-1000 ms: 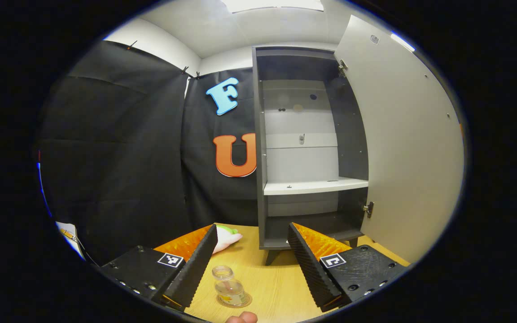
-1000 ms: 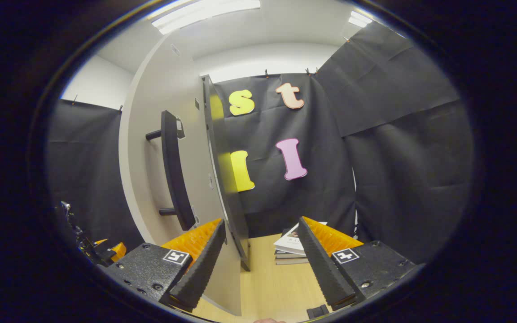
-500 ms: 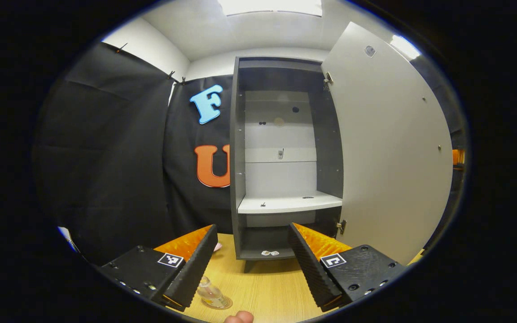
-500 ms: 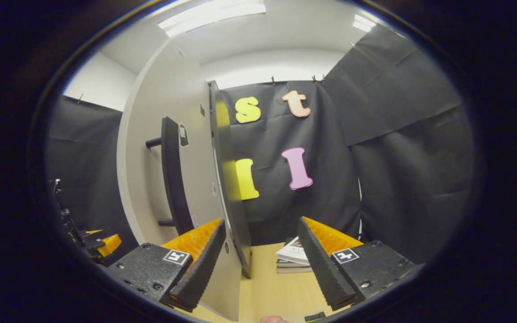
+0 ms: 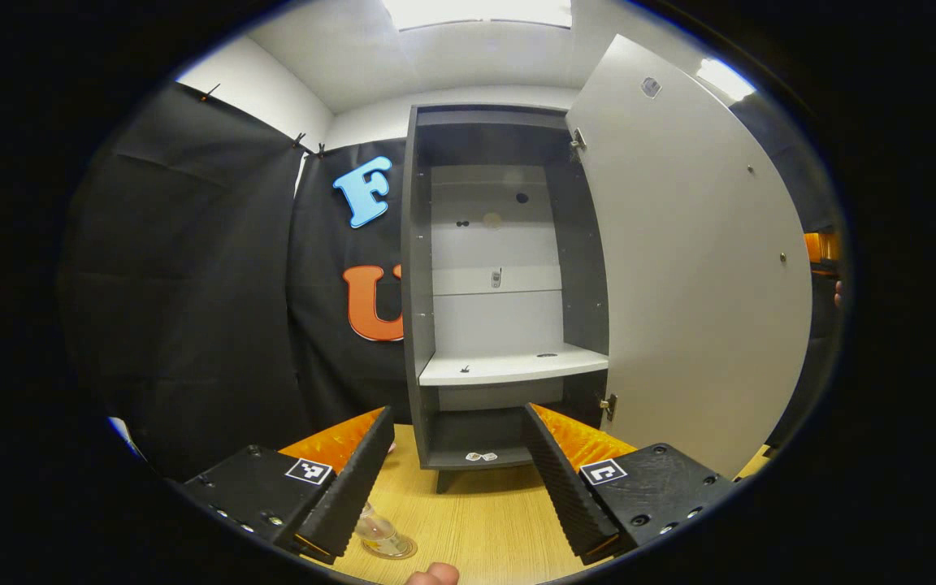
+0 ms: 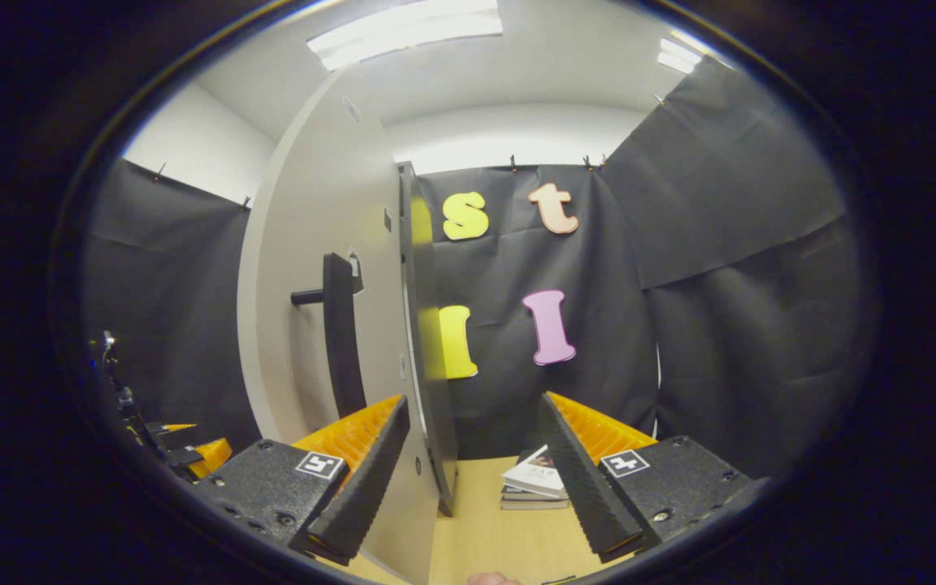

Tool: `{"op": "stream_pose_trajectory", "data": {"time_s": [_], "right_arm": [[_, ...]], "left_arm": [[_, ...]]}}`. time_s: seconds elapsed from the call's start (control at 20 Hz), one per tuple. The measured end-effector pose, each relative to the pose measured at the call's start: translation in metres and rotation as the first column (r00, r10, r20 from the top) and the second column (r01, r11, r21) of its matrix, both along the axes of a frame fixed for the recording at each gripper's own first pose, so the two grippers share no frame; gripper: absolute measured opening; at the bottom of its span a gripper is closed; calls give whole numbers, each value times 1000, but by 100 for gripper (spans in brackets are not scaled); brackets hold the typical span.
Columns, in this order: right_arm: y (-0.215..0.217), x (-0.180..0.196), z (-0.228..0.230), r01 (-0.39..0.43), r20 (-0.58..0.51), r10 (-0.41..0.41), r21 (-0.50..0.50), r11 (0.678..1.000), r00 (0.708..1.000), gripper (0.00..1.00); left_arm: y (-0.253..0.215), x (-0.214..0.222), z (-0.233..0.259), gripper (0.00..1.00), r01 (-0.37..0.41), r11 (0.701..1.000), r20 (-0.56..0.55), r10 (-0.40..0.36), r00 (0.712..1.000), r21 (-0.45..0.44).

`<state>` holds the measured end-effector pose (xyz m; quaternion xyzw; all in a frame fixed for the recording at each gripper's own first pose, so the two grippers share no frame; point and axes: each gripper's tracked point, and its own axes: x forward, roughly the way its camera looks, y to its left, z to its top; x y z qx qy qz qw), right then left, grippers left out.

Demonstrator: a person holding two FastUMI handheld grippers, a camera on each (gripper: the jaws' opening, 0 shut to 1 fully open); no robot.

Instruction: Open the cabinet door with the right hand, grasp the bottle in the cabinet with the left hand and place it on the coaster, then close the cabinet door with the right hand.

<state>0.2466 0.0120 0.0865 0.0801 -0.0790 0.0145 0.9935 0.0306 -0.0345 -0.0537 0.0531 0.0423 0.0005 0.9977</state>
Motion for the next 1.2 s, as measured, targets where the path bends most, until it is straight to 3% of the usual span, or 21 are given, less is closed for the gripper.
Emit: {"op": "stream_pose_trajectory", "data": {"time_s": [0.3, 0.35, 0.4, 0.55, 1.2], "right_arm": [[8, -2, 2, -12, 4, 12, 3, 1000, 1000, 97], [9, -1, 2, -7, 2, 7, -5, 1000, 1000, 91], [9, -3, 3, -2, 8, 2, -13, 1000, 1000, 97], [22, -4, 5, -2, 15, 3, -54, 999, 1000, 97], [126, 9, 12, -192, 31, 196, -103, 976, 980, 96]], "left_arm": [[5, -6, -3, 95, 0, 1000, -4, 0, 1000, -3], [6, -8, -3, 95, 0, 1000, -4, 0, 1000, -6], [8, -8, -4, 95, -1, 1000, -5, 1, 1000, -8], [13, -12, -1, 95, -2, 1000, -3, 2, 1000, -8], [29, -18, -2, 95, 33, 999, 21, -33, 999, -12]]}}
